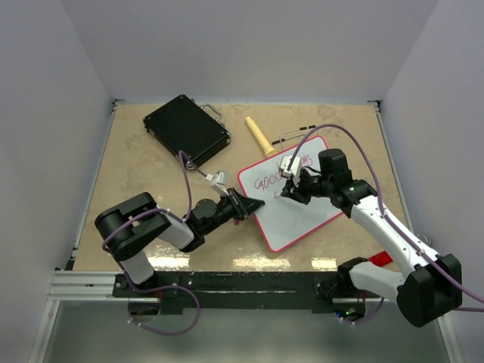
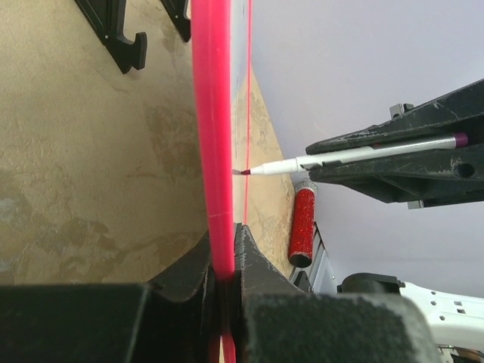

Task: Write a sentence on the whiteboard
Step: Write on the whiteboard with the whiteboard marker without the cap.

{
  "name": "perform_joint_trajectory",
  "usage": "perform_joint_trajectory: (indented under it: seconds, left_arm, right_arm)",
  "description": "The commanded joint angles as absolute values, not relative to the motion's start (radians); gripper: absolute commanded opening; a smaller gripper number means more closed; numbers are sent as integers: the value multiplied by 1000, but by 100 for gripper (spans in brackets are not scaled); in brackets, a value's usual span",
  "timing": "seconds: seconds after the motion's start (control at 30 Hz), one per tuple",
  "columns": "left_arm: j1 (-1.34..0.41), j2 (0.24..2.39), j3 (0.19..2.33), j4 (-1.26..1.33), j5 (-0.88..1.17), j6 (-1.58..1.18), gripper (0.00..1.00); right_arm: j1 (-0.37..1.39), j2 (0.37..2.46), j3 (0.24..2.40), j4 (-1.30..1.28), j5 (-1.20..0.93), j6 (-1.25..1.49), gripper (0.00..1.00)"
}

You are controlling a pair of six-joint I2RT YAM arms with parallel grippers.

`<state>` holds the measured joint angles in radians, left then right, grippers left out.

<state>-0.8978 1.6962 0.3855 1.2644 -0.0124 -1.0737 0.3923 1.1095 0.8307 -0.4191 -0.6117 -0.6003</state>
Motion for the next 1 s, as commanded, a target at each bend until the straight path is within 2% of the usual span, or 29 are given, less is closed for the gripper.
perform_joint_trajectory:
  seconds: [0.0, 0.2, 0.97]
  left_arm:
    - [-900, 1684, 403, 1516, -14, -1005, 0]
    - [-900, 1690, 403, 1520, -11, -1005, 0]
    - [-900, 1710, 405, 1549, 17, -1008, 0]
  right_arm:
    - [384, 1086, 853, -405, -546, -575, 0]
    - [347, 1046, 865, -413, -633, -577, 0]
    - [342, 1137, 885, -364, -646, -546, 0]
